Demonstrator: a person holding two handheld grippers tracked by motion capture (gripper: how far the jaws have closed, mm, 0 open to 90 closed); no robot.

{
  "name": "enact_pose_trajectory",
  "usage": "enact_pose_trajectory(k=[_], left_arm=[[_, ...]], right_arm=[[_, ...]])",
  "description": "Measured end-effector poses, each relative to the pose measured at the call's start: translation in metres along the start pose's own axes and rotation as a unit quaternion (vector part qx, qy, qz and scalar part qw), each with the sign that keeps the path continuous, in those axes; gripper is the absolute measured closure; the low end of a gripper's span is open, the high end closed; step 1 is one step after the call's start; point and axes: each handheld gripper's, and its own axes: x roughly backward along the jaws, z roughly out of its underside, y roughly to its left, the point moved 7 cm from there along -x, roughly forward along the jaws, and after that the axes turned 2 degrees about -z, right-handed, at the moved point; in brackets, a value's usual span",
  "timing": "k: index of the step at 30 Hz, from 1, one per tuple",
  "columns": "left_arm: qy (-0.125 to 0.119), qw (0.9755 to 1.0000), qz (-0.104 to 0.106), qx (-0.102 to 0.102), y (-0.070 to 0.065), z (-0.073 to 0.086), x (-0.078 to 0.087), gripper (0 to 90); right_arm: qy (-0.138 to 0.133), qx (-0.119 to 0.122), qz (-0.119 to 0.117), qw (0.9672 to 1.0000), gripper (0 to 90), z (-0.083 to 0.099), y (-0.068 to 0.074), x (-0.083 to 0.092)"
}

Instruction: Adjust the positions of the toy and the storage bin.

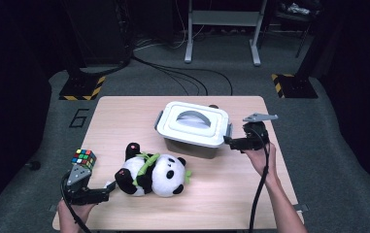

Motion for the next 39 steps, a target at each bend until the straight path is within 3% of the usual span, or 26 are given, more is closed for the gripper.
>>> enact_pose_trajectory(k=[9, 14, 19, 21, 23, 25, 29, 32, 34, 39], left_arm=[[-0.004, 0.9986, 0.021, -0.048, -0.041, -0.044, 0.001, 0.0], [0.003, 0.9969, 0.038, -0.069, -0.068, -0.060, -0.017, 0.0], [0.030, 0.9947, 0.052, -0.083, -0.091, -0.068, -0.044, 0.2], [0.040, 0.9947, 0.047, -0.083, -0.096, -0.069, -0.055, 5.0], [0.050, 0.9947, 0.034, -0.083, -0.099, -0.070, -0.065, 15.8], [0.064, 0.9942, 0.025, -0.083, -0.100, -0.069, -0.072, 18.8], [0.068, 0.9947, 0.012, -0.076, -0.099, -0.067, -0.079, 35.3], [0.085, 0.9938, -0.011, -0.071, -0.095, -0.062, -0.085, 46.5], [0.082, 0.9942, -0.012, -0.068, -0.094, -0.060, -0.086, 49.7], [0.065, 0.9952, -0.012, -0.072, -0.095, -0.057, -0.086, 67.5]], right_arm=[[-0.007, -0.034, 0.018, 0.9992, 6.0, 0.050, -0.022, 0.016], [0.000, -0.052, 0.024, 0.9983, 5.8, 0.078, -0.032, 0.015], [0.009, -0.066, 0.023, 0.9975, 5.4, 0.103, -0.037, 0.007], [0.016, -0.068, 0.021, 0.9974, 5.4, 0.115, -0.038, 0.002], [0.021, -0.073, 0.023, 0.9968, 5.5, 0.124, -0.039, -0.002], [0.024, -0.077, 0.020, 0.9965, 5.8, 0.131, -0.039, -0.006], [0.025, -0.082, 0.019, 0.9961, 6.8, 0.138, -0.040, -0.009], [0.028, -0.083, 0.016, 0.9961, 7.3, 0.141, -0.039, -0.011], [0.028, -0.083, 0.012, 0.9961, 7.4, 0.142, -0.038, -0.012], [0.028, -0.084, 0.010, 0.9960, 7.6, 0.145, -0.036, -0.015]])
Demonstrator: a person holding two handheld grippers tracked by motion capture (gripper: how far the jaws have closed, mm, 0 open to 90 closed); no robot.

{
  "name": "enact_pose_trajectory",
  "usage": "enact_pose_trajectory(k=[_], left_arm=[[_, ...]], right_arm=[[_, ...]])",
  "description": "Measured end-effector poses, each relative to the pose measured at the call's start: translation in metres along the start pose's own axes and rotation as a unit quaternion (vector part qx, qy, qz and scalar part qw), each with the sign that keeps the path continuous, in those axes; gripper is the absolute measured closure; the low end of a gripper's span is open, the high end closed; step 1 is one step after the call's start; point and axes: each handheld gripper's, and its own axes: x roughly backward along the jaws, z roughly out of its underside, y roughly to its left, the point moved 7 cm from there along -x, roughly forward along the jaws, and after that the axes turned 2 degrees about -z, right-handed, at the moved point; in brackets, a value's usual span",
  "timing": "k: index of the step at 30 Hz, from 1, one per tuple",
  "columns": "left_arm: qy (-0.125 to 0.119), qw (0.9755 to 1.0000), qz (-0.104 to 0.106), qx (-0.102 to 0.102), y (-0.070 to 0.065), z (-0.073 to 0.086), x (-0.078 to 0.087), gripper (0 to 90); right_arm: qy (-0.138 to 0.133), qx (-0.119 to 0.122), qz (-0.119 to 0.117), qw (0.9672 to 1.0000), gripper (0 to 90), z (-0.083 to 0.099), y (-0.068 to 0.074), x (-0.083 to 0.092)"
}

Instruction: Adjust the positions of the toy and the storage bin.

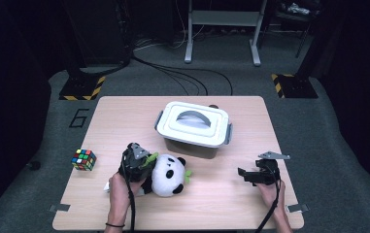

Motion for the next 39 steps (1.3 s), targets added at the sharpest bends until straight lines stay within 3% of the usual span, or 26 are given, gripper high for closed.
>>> enact_pose_trajectory(k=[6, 9, 16, 23, 25, 28, 30, 35, 39], left_arm=[[-0.027, 0.9996, -0.005, 0.008, 0.009, 0.001, 0.010, 73.1], [-0.035, 0.9989, -0.017, 0.025, 0.022, 0.003, 0.016, 73.4], [-0.062, 0.9945, -0.044, 0.072, 0.050, 0.007, 0.025, 73.5], [-0.063, 0.9918, -0.059, 0.094, 0.068, 0.011, 0.022, 73.4], [-0.046, 0.9924, -0.066, 0.093, 0.071, 0.017, 0.015, 73.3], [-0.050, 0.9924, -0.064, 0.092, 0.072, 0.019, 0.012, 72.2], [-0.046, 0.9928, -0.064, 0.090, 0.071, 0.018, 0.013, 67.9], [-0.049, 0.9930, -0.059, 0.090, 0.069, 0.017, 0.020, 38.1], [-0.060, 0.9921, -0.057, 0.094, 0.068, 0.019, 0.036, 19.0]], right_arm=[[0.000, -0.011, -0.001, 0.9999, 7.8, 0.007, -0.003, -0.002], [0.002, -0.013, -0.001, 0.9999, 7.8, 0.010, -0.005, -0.002], [0.002, -0.016, 0.001, 0.9999, 8.1, 0.012, -0.006, -0.004], [0.003, -0.013, 0.000, 0.9999, 8.1, 0.012, -0.004, -0.004], [0.002, -0.013, 0.000, 0.9999, 8.1, 0.012, -0.004, -0.004], [0.002, -0.009, -0.001, 1.0000, 8.1, 0.012, -0.004, -0.005], [0.003, -0.010, 0.000, 0.9999, 7.9, 0.012, -0.004, -0.005], [0.008, -0.004, -0.001, 1.0000, 7.7, 0.011, -0.003, -0.006], [0.012, 0.002, -0.004, 0.9999, 7.5, 0.008, -0.001, -0.005]])
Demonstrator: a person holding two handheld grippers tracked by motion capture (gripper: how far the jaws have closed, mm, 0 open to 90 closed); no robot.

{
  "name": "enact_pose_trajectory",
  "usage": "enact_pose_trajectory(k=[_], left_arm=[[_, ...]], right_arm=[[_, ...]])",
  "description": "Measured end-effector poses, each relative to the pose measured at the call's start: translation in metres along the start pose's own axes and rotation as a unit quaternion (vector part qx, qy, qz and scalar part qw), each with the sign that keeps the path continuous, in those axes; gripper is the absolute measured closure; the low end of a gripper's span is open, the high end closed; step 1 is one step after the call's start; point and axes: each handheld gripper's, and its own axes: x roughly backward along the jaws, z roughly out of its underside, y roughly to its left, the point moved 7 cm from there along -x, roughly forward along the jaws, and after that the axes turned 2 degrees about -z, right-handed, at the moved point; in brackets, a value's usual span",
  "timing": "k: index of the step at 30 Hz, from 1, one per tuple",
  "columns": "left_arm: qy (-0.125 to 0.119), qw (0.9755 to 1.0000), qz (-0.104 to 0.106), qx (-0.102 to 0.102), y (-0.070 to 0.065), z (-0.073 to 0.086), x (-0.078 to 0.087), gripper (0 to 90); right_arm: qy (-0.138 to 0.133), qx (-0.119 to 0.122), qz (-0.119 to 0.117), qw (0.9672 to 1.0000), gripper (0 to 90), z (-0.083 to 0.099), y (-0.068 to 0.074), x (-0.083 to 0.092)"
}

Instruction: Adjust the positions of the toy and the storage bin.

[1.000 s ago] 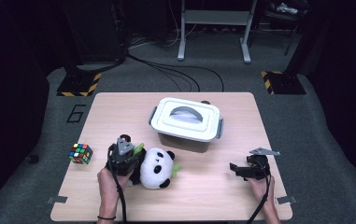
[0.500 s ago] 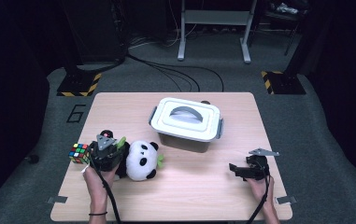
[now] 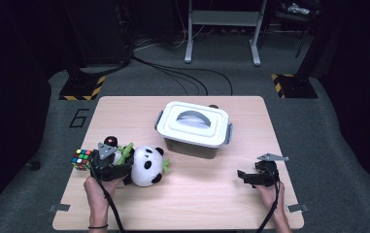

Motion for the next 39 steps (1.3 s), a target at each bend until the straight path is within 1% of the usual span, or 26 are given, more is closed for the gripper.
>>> enact_pose_trajectory(k=[2, 3, 6, 7, 8, 10, 11, 13, 15, 16, 17, 20, 21, 23, 24, 26, 27, 28, 29, 31, 33, 35, 36, 37, 38, 39], left_arm=[[-0.003, 1.0000, 0.001, -0.006, 0.002, 0.002, 0.010, 15.0], [-0.005, 1.0000, 0.001, -0.005, 0.003, 0.003, 0.014, 14.7], [-0.005, 1.0000, -0.003, -0.003, 0.008, 0.009, 0.027, 10.0], [-0.006, 1.0000, -0.005, -0.003, 0.010, 0.011, 0.031, 8.7], [-0.007, 1.0000, -0.006, -0.002, 0.012, 0.014, 0.035, 7.8], [-0.007, 0.9999, -0.013, 0.000, 0.017, 0.020, 0.043, 5.7], [-0.004, 0.9998, -0.017, 0.002, 0.019, 0.024, 0.045, 5.3], [-0.002, 0.9994, -0.033, 0.013, 0.028, 0.032, 0.050, 3.7], [-0.005, 0.9988, -0.042, 0.025, 0.036, 0.041, 0.052, 2.1], [0.003, 0.9988, -0.041, 0.026, 0.040, 0.046, 0.053, 1.0], [0.001, 0.9985, -0.045, 0.032, 0.044, 0.050, 0.053, 0.1], [0.000, 0.9980, -0.045, 0.044, 0.050, 0.064, 0.051, 0.1], [0.005, 0.9980, -0.046, 0.042, 0.052, 0.070, 0.051, 0.0], [0.009, 0.9979, -0.044, 0.046, 0.055, 0.082, 0.045, 0.0], [0.012, 0.9980, -0.039, 0.049, 0.056, 0.088, 0.042, 0.0], [0.022, 0.9976, -0.038, 0.054, 0.059, 0.099, 0.038, 0.0], [0.018, 0.9976, -0.032, 0.059, 0.060, 0.103, 0.035, 0.0], [0.022, 0.9973, -0.034, 0.062, 0.062, 0.107, 0.031, 0.0], [0.029, 0.9970, -0.030, 0.065, 0.063, 0.111, 0.028, 0.0], [0.032, 0.9969, -0.023, 0.068, 0.065, 0.117, 0.023, 0.0], [0.040, 0.9965, -0.019, 0.070, 0.065, 0.123, 0.018, 0.0], [0.048, 0.9963, -0.015, 0.069, 0.067, 0.128, 0.013, 0.0], [0.055, 0.9961, -0.009, 0.069, 0.067, 0.129, 0.012, 0.0], [0.055, 0.9961, -0.011, 0.067, 0.069, 0.131, 0.009, 0.0], [0.057, 0.9962, -0.008, 0.066, 0.069, 0.133, 0.007, 0.0], [0.054, 0.9968, -0.008, 0.058, 0.070, 0.134, 0.005, 0.0]], right_arm=[[0.000, 0.005, 0.000, 1.0000, 7.3, -0.004, 0.002, 0.002], [-0.001, 0.006, 0.000, 1.0000, 7.3, -0.006, 0.003, 0.003], [-0.002, 0.014, -0.003, 0.9999, 7.1, -0.015, 0.008, 0.006], [-0.003, 0.023, -0.001, 0.9997, 7.1, -0.019, 0.008, 0.007], [-0.001, 0.023, -0.003, 0.9997, 7.0, -0.022, 0.011, 0.009], [-0.004, 0.035, -0.004, 0.9994, 6.8, -0.031, 0.015, 0.012], [-0.004, 0.040, -0.005, 0.9992, 6.7, -0.035, 0.017, 0.014], [-0.006, 0.049, -0.007, 0.9988, 6.4, -0.044, 0.021, 0.018], [-0.007, 0.057, -0.010, 0.9983, 6.0, -0.054, 0.027, 0.022], [-0.007, 0.064, -0.008, 0.9979, 5.9, -0.059, 0.029, 0.025], [-0.010, 0.073, -0.008, 0.9972, 5.9, -0.064, 0.031, 0.027], [-0.014, 0.092, -0.007, 0.9956, 5.7, -0.081, 0.039, 0.033], [-0.016, 0.097, -0.007, 0.9951, 5.7, -0.087, 0.042, 0.035], [-0.018, 0.109, -0.006, 0.9938, 5.7, -0.099, 0.048, 0.038], [-0.021, 0.115, -0.007, 0.9931, 5.7, -0.105, 0.051, 0.039], [-0.022, 0.127, -0.011, 0.9916, 5.7, -0.116, 0.056, 0.040], [-0.021, 0.132, -0.013, 0.9909, 5.6, -0.122, 0.059, 0.039], [-0.020, 0.137, -0.015, 0.9903, 5.3, -0.127, 0.061, 0.038], [-0.018, 0.141, -0.017, 0.9897, 5.1, -0.131, 0.064, 0.037], [-0.013, 0.148, -0.024, 0.9886, 3.9, -0.140, 0.068, 0.032], [-0.011, 0.158, -0.031, 0.9869, 3.3, -0.148, 0.072, 0.028], [-0.006, 0.171, -0.035, 0.9847, 2.3, -0.157, 0.077, 0.021], [-0.001, 0.169, -0.037, 0.9849, 1.6, -0.160, 0.079, 0.018], [0.001, 0.172, -0.038, 0.9843, 1.3, -0.163, 0.080, 0.015], [0.005, 0.180, -0.043, 0.9827, 1.3, -0.168, 0.083, 0.010], [0.010, 0.183, -0.046, 0.9820, 1.3, -0.171, 0.086, 0.006]])
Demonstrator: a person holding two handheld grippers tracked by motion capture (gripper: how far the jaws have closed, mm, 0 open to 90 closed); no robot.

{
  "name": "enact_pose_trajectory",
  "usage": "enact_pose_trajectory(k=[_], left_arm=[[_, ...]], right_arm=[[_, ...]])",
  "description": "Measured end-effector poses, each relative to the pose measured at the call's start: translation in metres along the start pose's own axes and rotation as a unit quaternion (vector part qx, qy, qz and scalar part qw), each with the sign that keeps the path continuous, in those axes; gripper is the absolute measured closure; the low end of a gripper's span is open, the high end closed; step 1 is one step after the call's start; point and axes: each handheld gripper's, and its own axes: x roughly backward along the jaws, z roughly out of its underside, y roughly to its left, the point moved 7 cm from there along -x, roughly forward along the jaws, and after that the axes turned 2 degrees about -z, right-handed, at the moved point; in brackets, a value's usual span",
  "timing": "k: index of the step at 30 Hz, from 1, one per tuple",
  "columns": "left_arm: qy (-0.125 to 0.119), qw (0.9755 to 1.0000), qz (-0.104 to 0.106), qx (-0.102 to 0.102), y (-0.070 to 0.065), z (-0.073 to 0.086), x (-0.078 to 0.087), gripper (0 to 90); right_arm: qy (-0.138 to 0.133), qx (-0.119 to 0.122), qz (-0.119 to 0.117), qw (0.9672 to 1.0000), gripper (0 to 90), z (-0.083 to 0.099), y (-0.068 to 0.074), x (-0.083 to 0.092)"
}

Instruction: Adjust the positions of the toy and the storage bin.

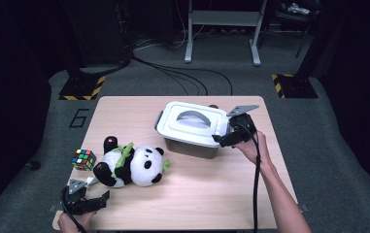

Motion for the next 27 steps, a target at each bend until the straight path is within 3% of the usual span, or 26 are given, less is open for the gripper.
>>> enact_pose_trajectory(k=[5, 7, 14, 19, 27], left_arm=[[0.018, 0.9998, 0.004, -0.010, 0.002, 0.006, -0.008, 0.0], [0.006, 0.9999, -0.002, -0.012, 0.003, 0.006, -0.010, 0.0], [0.008, 0.9995, -0.014, -0.028, 0.002, 0.007, -0.012, 0.0], [0.005, 0.9995, -0.013, -0.028, 0.002, 0.006, -0.012, 0.0], [0.002, 0.9996, -0.014, -0.026, 0.002, 0.007, -0.012, 0.0]], right_arm=[[0.004, 0.029, -0.019, 0.9994, 6.3, -0.021, 0.003, -0.023], [0.006, 0.033, -0.024, 0.9991, 9.3, -0.029, 0.003, -0.031], [0.022, 0.058, -0.037, 0.9974, 24.3, -0.044, 0.002, -0.056], [0.032, 0.041, -0.039, 0.9979, 39.2, -0.046, -0.006, -0.066], [0.030, 0.049, -0.053, 0.9969, 60.1, -0.044, -0.011, -0.071]])
